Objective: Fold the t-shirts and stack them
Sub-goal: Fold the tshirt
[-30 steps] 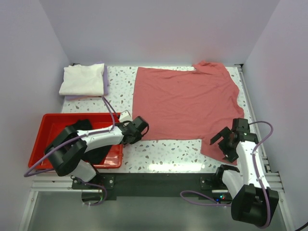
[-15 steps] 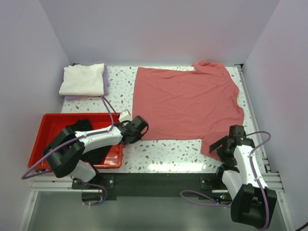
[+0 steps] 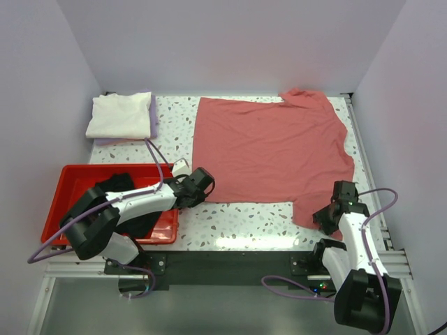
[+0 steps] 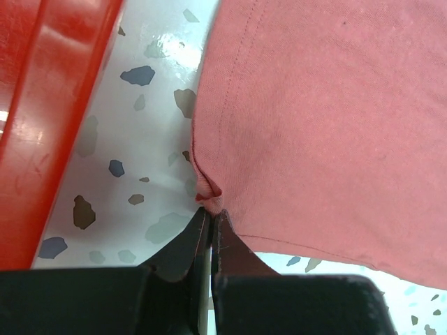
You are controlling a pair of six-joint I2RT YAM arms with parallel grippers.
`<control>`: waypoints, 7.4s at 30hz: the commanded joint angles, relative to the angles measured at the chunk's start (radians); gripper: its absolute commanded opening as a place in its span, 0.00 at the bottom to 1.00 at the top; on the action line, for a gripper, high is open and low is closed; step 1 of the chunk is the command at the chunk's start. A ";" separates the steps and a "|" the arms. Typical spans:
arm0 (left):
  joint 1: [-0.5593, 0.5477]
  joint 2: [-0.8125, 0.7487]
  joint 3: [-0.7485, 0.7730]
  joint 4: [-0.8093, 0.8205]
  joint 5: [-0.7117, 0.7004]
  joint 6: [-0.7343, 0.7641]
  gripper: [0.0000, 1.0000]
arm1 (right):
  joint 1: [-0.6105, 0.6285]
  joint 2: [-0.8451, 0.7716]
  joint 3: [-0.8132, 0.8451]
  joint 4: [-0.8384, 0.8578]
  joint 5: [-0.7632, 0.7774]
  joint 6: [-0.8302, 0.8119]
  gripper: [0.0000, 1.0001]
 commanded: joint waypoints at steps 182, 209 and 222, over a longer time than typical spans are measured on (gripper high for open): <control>-0.097 -0.034 0.061 -0.085 0.094 0.227 1.00 | 0.069 0.132 0.312 0.205 -0.078 -0.430 0.99; 0.128 0.086 0.401 -0.073 0.029 0.408 1.00 | 0.046 0.675 0.301 0.566 -0.190 -0.370 0.99; 0.245 0.265 0.591 -0.113 -0.012 0.450 1.00 | 0.006 0.501 0.186 0.466 -0.118 -0.305 0.99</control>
